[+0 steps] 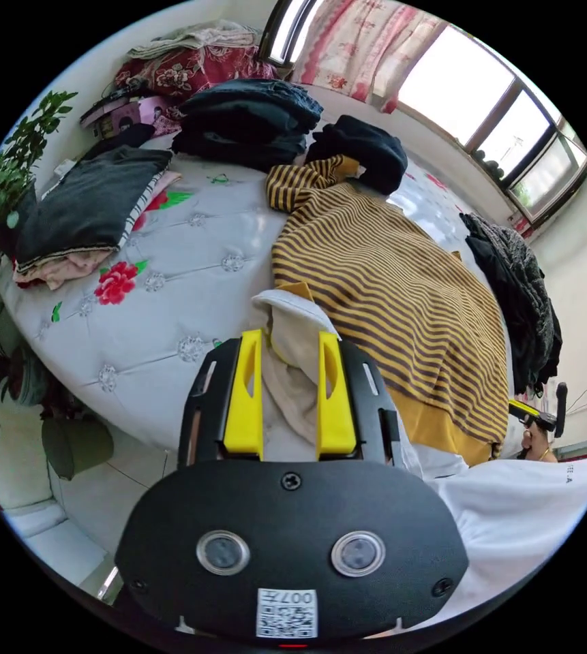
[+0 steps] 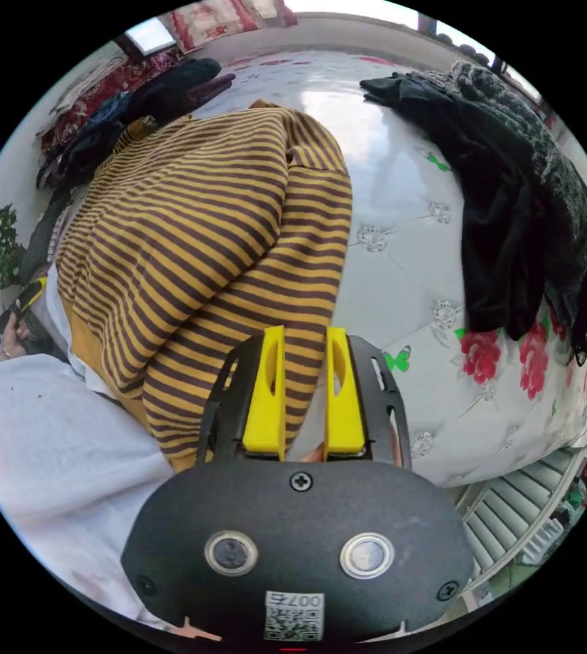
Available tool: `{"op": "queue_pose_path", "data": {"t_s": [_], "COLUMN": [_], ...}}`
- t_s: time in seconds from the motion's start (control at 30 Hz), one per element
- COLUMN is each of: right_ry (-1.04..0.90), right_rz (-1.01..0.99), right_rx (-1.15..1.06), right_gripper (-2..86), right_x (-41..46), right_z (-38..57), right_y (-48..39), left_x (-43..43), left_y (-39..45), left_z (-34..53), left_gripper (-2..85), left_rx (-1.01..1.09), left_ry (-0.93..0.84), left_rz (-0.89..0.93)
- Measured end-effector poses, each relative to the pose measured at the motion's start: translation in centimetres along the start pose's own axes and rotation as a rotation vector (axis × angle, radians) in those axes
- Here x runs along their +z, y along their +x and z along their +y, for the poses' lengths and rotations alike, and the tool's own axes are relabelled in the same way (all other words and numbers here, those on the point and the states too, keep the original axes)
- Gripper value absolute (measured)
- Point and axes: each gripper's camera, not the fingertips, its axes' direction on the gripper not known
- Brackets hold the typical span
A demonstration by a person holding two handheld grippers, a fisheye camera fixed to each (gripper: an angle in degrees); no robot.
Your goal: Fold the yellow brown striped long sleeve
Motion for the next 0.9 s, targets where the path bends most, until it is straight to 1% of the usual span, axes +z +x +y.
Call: {"op": "queue_pose_path", "data": {"t_s": [0.07,0.1,0.17,0.2,0.23,0.27,0.33,0.37,0.4,0.43,0.47,0.5,0.53,0.57,0.63,0.7,0.77,0.8,0.83,0.87,0.9], "right_ry": [-0.016,-0.024,0.021,0.074,0.147,0.180,0.231,0.252,0.315,0.374,0.390,0.390,0.368,0.347,0.215,0.119,0.062,0.043,0.020,-0.002,-0.046], "right_rz": [-0.002,0.025,0.187,0.336,0.429,0.450,0.438,0.408,0.315,0.211,0.161,0.071,-0.012,-0.053,-0.160,-0.157,-0.151,-0.139,-0.114,-0.098,-0.032], "right_rx": [-0.027,-0.035,0.011,0.097,0.210,0.272,0.495,0.520,0.514,0.459,0.424,0.339,0.233,0.178,-0.013,-0.110,-0.193,-0.240,-0.280,-0.295,-0.316], "right_gripper": [2.0,1.5,1.3,1.5,2.2,2.5,3.9,4.2,5.0,5.8,6.1,6.8,7.5,7.8,9.2,9.8,9.7,9.2,7.6,6.8,5.0], "right_x": [0.3,-0.2,-2.7,-5.2,-8.1,-9.5,-13.7,-14.5,-15.8,-16.1,-15.9,-14.4,-12.2,-10.8,-5.0,-1.2,0.9,1.8,2.7,3.2,4.2], "right_z": [-1.3,-2.3,-3.1,-3.3,-2.9,-2.5,0.0,0.8,2.4,3.9,4.5,5.4,6.2,6.6,8.1,9.3,10.2,10.5,10.6,10.6,10.5], "right_y": [-0.5,0.1,2.5,5.0,7.8,9.3,14.0,14.3,13.7,11.6,10.2,6.6,2.3,0.0,-8.9,-14.5,-18.8,-21.1,-23.0,-23.9,-25.2], "left_x": [2.4,4.4,4.1,4.1,3.9,3.6,2.0,1.5,0.6,-0.5,-1.1,-2.2,-3.2,-3.5,-4.0,-3.0,-0.7,1.4,3.6,4.0,3.5], "left_y": [-0.7,-1.5,-2.5,-3.1,-3.5,-3.6,-4.2,-4.5,-5.1,-5.9,-6.3,-7.0,-7.6,-7.9,-8.5,-8.1,-7.1,-6.2,-5.3,-5.0,-4.2], "left_z": [-1.6,-2.3,-2.6,-3.0,-3.1,-2.9,-2.1,-1.9,-1.6,-1.4,-1.4,-1.5,-1.9,-2.2,-3.9,-5.5,-7.0,-7.8,-8.3,-8.4,-8.5], "left_gripper": [12.8,12.7,11.7,11.4,11.2,11.1,10.8,10.7,10.3,9.8,9.8,9.6,9.7,9.7,10.7,11.5,11.6,11.3,9.1,8.0,3.9], "left_rx": [-0.004,-0.025,-0.032,-0.064,-0.069,-0.062,-0.036,-0.038,-0.048,-0.057,-0.059,-0.060,-0.052,-0.046,-0.007,0.055,0.133,0.175,0.206,0.202,0.270], "left_ry": [-0.055,-0.119,-0.082,-0.111,-0.118,-0.110,-0.069,-0.060,-0.039,-0.012,0.003,0.035,0.061,0.071,0.081,0.049,-0.023,-0.097,-0.189,-0.200,-0.167], "left_rz": [-0.003,0.006,0.042,0.067,0.086,0.089,0.100,0.105,0.112,0.116,0.117,0.110,0.107,0.107,0.125,0.156,0.178,0.180,0.180,0.152,0.154]}}
